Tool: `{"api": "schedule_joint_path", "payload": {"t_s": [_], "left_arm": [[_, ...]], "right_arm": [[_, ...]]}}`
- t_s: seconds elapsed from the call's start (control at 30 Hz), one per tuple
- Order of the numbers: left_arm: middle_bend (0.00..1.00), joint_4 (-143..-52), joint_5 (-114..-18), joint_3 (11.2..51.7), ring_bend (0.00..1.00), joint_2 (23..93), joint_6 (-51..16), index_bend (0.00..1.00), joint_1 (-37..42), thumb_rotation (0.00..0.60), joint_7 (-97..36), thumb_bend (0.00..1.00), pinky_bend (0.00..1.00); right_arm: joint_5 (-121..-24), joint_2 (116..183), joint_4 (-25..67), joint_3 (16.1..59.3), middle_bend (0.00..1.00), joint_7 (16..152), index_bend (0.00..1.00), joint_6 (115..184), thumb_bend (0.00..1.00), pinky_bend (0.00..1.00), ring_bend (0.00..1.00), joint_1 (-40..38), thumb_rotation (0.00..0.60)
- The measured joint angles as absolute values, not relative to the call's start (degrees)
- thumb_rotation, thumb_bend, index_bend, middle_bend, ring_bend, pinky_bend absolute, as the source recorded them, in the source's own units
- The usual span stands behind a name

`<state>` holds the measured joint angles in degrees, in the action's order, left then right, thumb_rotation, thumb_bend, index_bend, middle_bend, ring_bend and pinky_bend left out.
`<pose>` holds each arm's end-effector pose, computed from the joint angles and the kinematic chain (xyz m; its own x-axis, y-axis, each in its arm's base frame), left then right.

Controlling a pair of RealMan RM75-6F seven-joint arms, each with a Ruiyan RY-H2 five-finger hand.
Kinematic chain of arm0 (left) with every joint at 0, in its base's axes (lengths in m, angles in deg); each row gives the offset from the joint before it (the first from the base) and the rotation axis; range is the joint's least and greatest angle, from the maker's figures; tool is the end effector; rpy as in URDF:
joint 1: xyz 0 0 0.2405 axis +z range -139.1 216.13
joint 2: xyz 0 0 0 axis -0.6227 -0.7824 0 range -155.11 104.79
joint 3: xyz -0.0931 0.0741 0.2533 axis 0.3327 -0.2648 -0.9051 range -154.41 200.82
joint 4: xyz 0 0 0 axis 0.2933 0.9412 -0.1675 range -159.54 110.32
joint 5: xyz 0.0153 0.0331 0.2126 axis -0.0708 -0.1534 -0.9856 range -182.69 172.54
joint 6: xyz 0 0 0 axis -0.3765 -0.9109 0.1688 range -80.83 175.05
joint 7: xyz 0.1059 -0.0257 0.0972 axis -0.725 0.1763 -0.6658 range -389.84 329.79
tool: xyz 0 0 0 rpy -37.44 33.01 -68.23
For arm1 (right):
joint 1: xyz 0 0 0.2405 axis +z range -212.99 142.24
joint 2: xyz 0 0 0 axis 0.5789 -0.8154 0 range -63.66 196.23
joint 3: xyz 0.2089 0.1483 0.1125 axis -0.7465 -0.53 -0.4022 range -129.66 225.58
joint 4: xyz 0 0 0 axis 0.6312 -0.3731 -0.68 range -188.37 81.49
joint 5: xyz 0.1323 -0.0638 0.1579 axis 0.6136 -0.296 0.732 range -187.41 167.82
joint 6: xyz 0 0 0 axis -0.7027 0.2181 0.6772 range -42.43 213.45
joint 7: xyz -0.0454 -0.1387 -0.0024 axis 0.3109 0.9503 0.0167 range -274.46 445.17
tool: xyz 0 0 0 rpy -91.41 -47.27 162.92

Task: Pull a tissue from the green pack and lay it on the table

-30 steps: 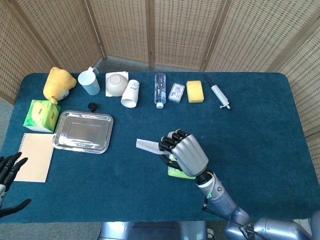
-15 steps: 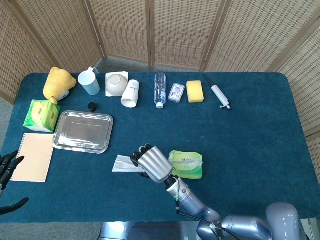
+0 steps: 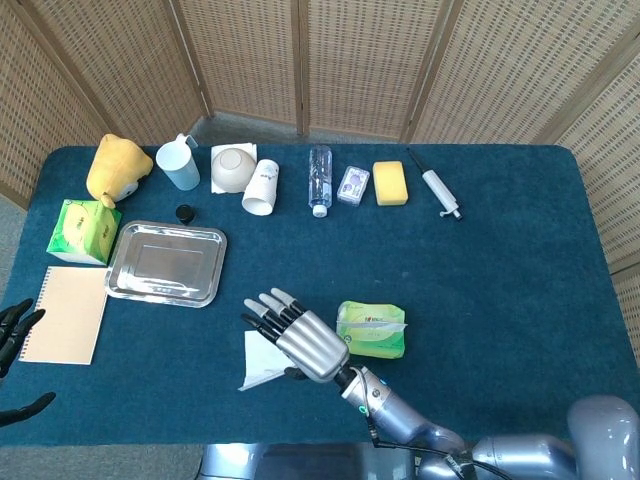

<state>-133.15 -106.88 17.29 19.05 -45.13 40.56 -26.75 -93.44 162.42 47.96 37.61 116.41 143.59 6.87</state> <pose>-0.2787 0.1127 0.2312 0.3957 0.0830 0.9146 0.9138 -0.1352 -0.3831 -0.0361 -0.2666 -0.0460 0.3964 -0.1188 0.9104 -0.6363 -0.7503 0.1792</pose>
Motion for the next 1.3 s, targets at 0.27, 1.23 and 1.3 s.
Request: {"api": "schedule_joint_path", "payload": {"t_s": [0.27,1.23,1.3], "left_arm": [[0.00,-133.6,-107.2,17.1,0.00,19.4,-44.6,0.00,40.5,0.600,-28.0,0.00,0.00],[0.00,-134.2,-107.7,17.0,0.00,19.8,-43.5,0.00,40.3,0.600,-30.6,0.00,0.00],[0.00,-134.2,-107.9,16.9,0.00,19.8,-43.7,0.00,40.3,0.600,-30.6,0.00,0.00]], "right_arm": [[-95.1,151.6,50.1,36.9,0.00,113.9,0.00,146.0,0.01,0.10,0.03,5.4,0.600],[-105.2,134.4,30.5,51.0,0.00,70.6,0.00,175.7,0.00,0.02,0.00,-20.0,0.600],[-104.2,132.6,33.8,51.7,0.00,72.9,0.00,174.8,0.00,0.01,0.00,-20.9,0.600]]}}
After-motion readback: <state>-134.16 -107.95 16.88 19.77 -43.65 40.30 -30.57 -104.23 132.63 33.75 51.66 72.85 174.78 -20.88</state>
